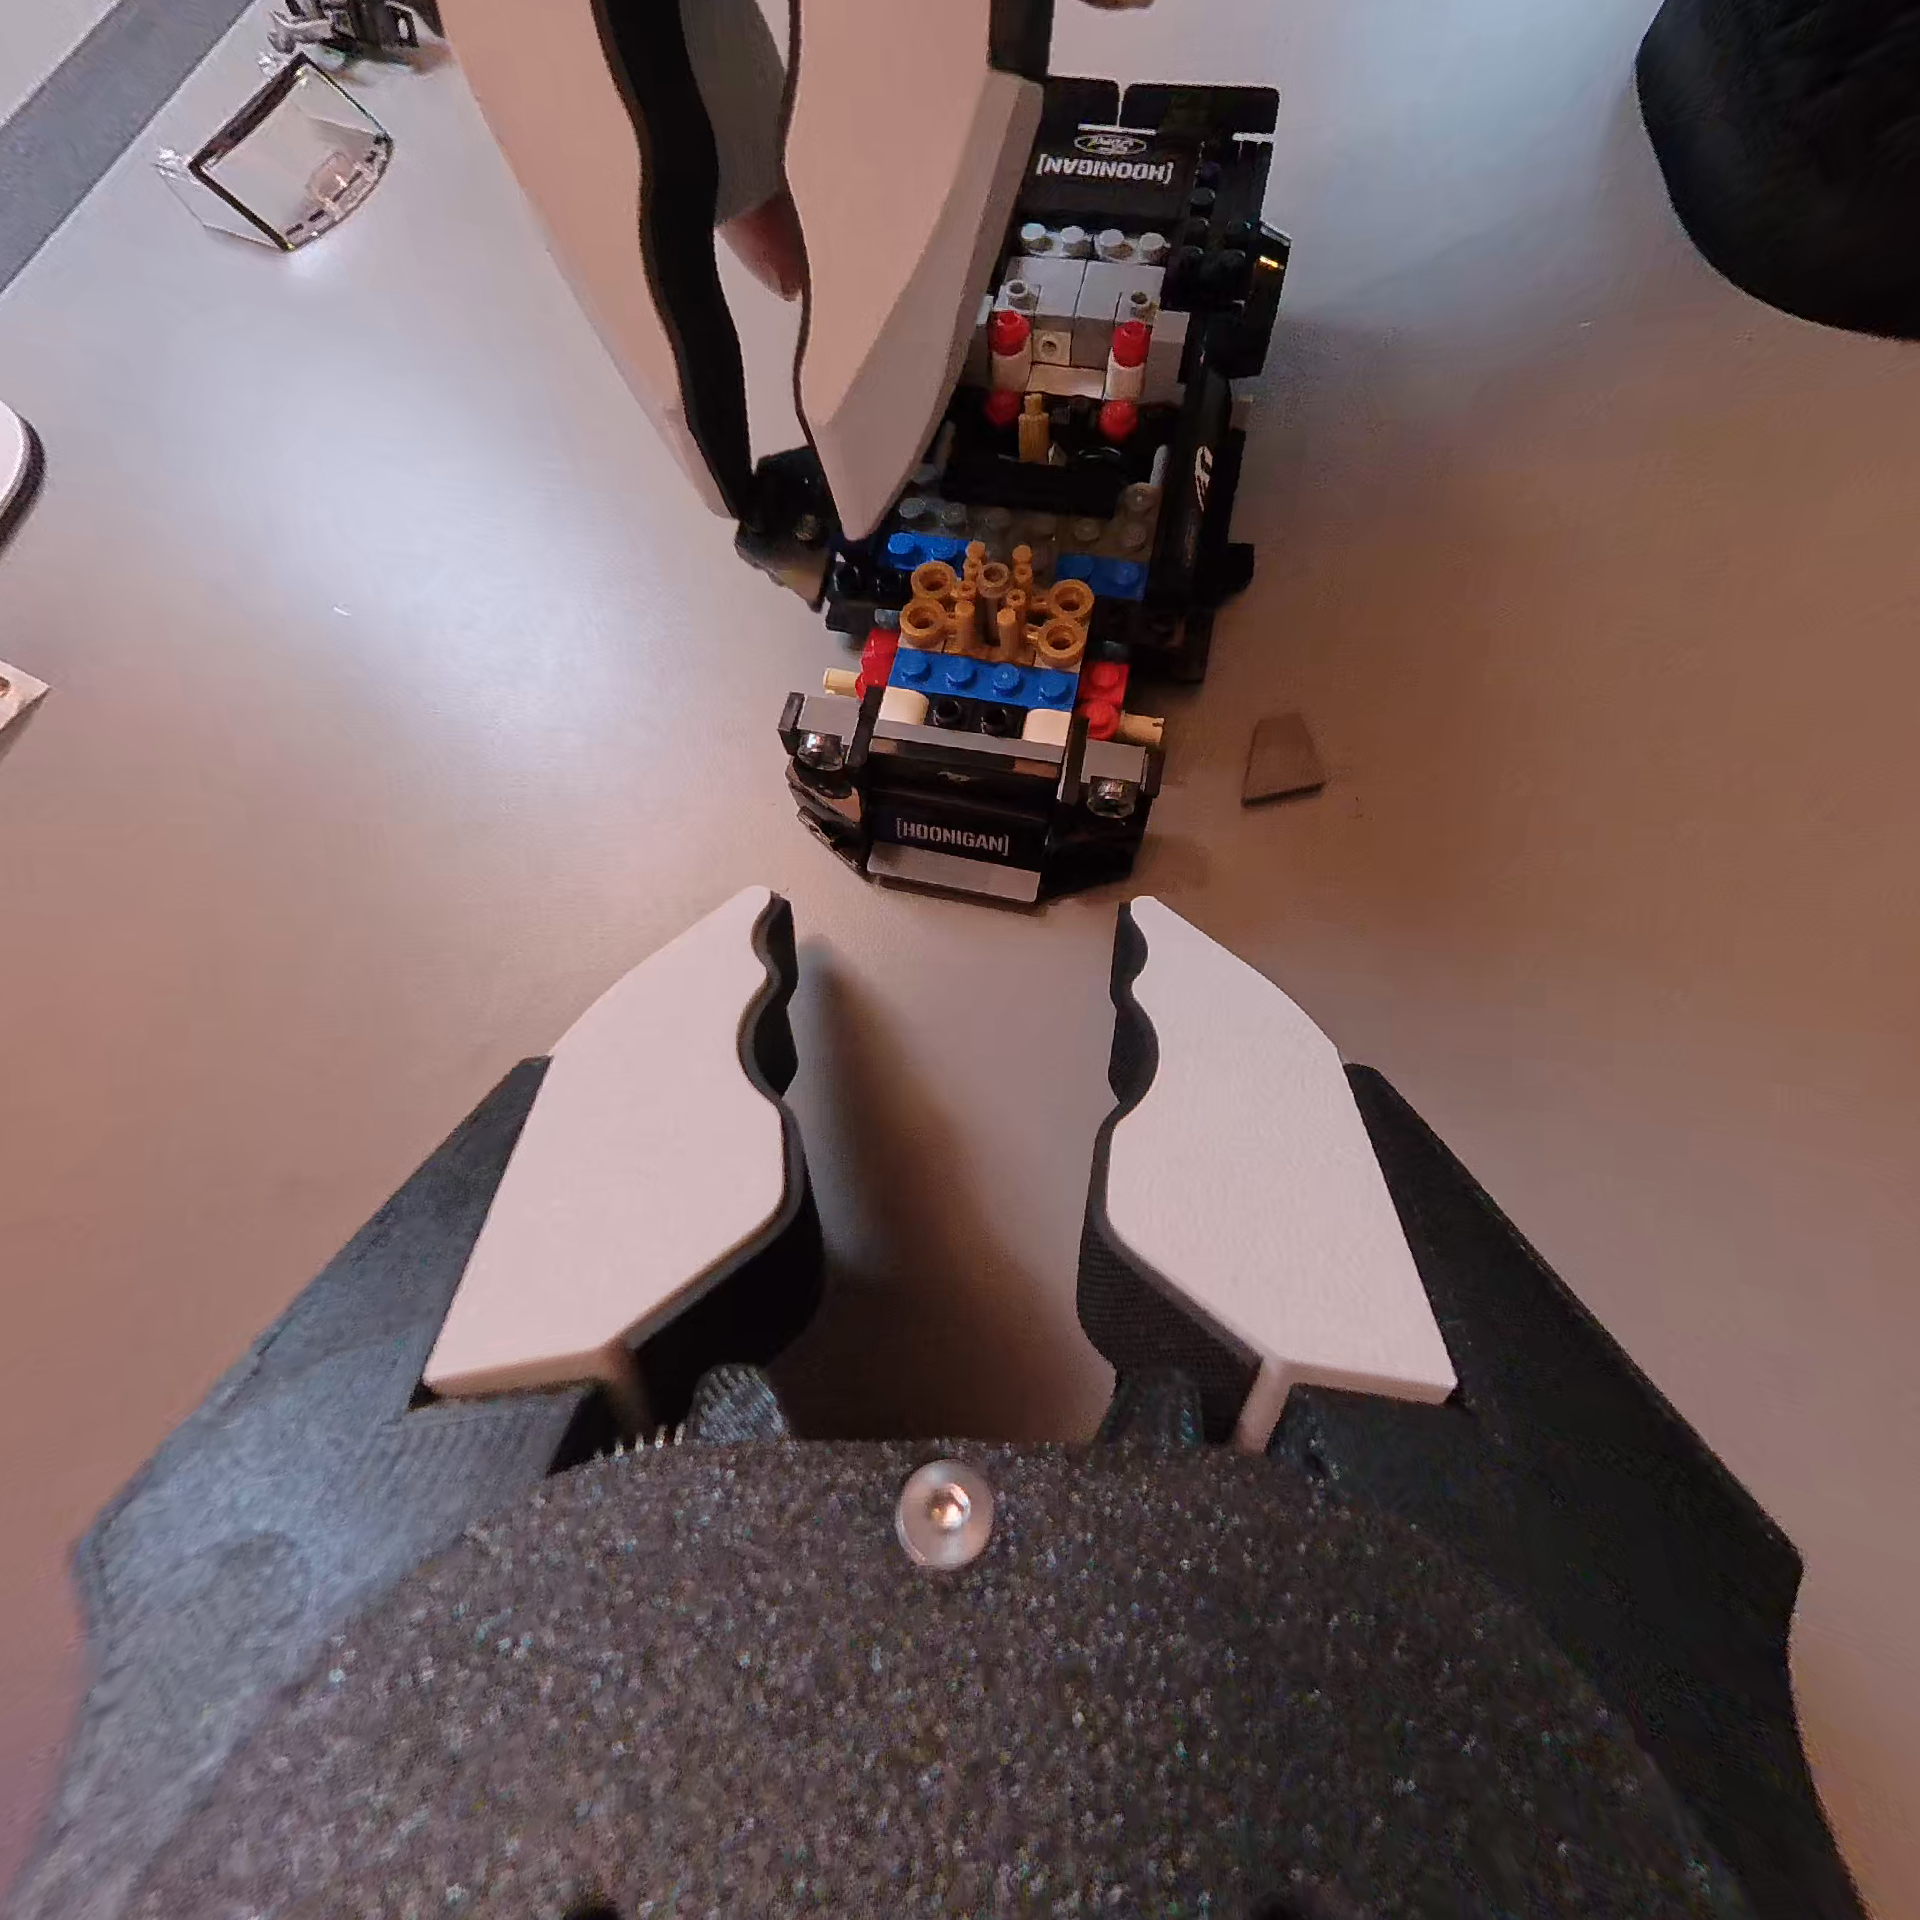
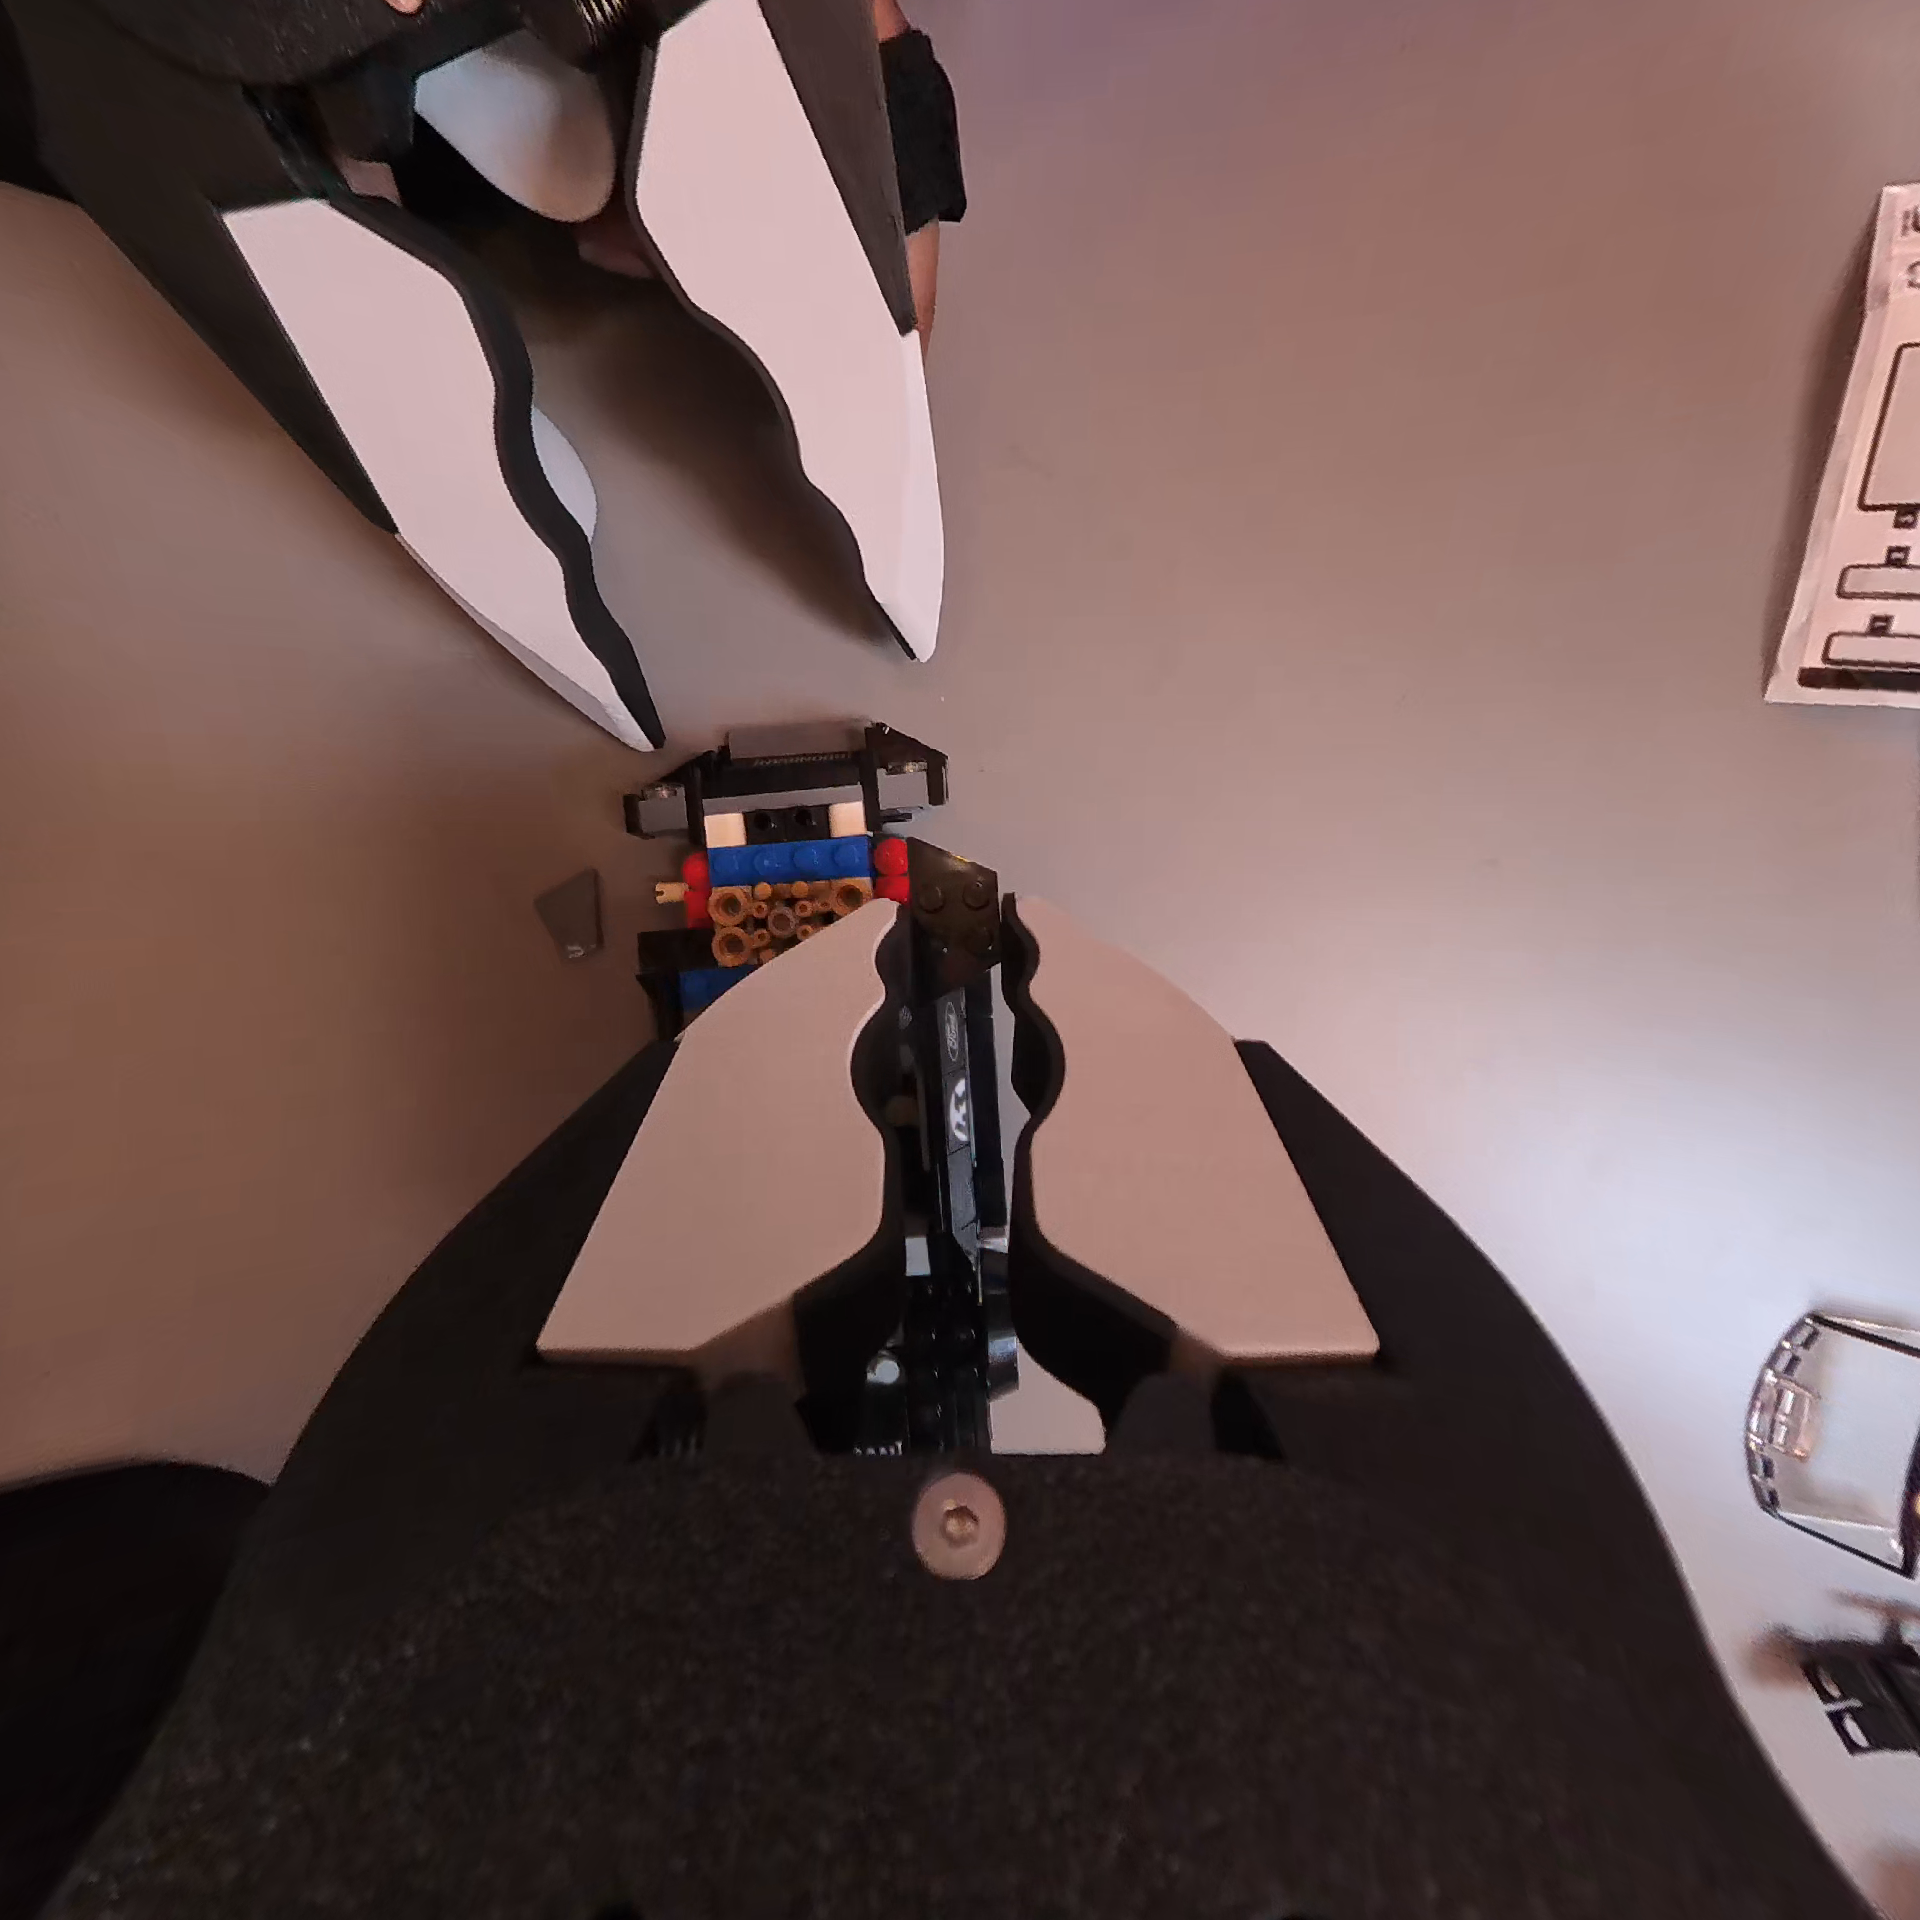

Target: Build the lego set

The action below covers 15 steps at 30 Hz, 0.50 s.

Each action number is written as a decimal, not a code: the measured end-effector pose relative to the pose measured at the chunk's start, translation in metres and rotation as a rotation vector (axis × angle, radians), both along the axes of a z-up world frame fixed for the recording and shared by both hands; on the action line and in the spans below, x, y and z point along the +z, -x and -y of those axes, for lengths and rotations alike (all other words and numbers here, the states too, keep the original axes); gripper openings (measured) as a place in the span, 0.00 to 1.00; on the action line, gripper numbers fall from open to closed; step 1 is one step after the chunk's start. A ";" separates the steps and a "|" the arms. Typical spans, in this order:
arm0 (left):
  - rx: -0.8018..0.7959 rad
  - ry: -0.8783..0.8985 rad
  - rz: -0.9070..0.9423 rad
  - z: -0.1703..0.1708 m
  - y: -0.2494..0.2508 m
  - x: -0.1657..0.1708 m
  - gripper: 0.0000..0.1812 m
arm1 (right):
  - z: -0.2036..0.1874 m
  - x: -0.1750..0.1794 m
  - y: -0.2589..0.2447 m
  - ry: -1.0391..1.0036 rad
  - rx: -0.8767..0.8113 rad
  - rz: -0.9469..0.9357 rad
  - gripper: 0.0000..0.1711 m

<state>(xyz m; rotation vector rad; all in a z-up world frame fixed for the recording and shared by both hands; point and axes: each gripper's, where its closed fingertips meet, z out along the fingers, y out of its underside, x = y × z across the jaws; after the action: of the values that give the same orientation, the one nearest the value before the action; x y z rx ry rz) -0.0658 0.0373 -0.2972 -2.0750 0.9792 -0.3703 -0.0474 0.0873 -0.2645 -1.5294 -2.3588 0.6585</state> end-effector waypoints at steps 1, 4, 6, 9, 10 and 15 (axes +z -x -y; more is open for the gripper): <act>0.000 -0.001 -0.001 0.000 0.000 0.000 0.32 | 0.001 0.000 0.000 -0.002 0.004 0.000 0.10; 0.002 0.000 0.000 0.000 0.000 0.000 0.32 | 0.003 0.000 0.001 -0.004 0.012 -0.003 0.09; 0.004 0.000 0.001 -0.001 0.000 0.000 0.32 | 0.004 -0.001 0.002 -0.003 0.014 -0.005 0.09; 0.004 0.000 0.000 0.000 0.001 0.000 0.32 | 0.005 -0.002 0.002 0.002 0.017 -0.008 0.10; 0.004 0.000 0.000 0.000 0.000 0.000 0.32 | 0.006 -0.003 0.002 0.003 0.018 -0.008 0.10; 0.004 0.001 0.001 0.000 0.001 0.000 0.32 | 0.006 -0.004 0.003 0.004 0.020 -0.005 0.10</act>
<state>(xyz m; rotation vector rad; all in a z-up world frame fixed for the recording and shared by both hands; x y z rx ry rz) -0.0664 0.0376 -0.2970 -2.0770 0.9742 -0.3691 -0.0500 0.0815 -0.2689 -1.5060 -2.3735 0.6711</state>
